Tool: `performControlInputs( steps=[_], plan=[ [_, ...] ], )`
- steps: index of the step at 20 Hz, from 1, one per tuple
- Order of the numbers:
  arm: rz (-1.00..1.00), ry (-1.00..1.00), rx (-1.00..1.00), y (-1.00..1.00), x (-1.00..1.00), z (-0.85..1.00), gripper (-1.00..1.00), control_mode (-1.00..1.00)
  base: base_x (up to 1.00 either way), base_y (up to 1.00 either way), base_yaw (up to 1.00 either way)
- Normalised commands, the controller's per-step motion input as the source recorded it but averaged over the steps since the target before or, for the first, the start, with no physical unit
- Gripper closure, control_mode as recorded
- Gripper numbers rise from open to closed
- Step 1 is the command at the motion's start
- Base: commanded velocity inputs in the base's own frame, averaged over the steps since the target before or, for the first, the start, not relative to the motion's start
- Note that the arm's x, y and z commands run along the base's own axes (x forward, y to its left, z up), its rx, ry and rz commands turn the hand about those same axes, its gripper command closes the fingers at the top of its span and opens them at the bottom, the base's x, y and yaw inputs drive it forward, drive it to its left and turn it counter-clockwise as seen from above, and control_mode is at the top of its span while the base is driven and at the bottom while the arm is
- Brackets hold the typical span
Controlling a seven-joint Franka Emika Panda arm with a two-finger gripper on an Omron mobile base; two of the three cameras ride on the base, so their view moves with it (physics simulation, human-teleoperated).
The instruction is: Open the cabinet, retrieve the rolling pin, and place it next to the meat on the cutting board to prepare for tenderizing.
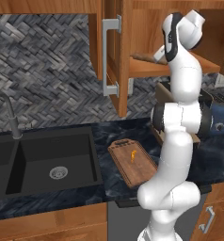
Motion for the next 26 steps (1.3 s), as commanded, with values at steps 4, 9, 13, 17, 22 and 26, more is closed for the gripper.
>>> performControlInputs(
  steps=[4,9,13,17,22,26],
  plan=[
    [0.01,0.00,0.01,0.01,-0.13,-0.13,1.00,-1.00,0.00,0.00,0.00],
    [0.01,-0.02,0.00,0.20,-0.30,-0.06,1.00,-1.00,0.00,0.00,0.00],
    [0.00,-0.06,0.00,0.20,-0.64,0.00,1.00,-1.00,0.00,0.00,0.00],
    [-0.02,-0.10,0.02,0.07,-0.85,0.00,1.00,-1.00,0.00,0.00,0.00],
    [-0.05,-0.19,0.01,0.16,-0.96,-0.02,1.00,-1.00,0.00,0.00,0.00],
    [-0.07,-0.23,0.04,0.17,-1.00,0.00,1.00,-1.00,0.00,0.00,0.00]
  ],
)
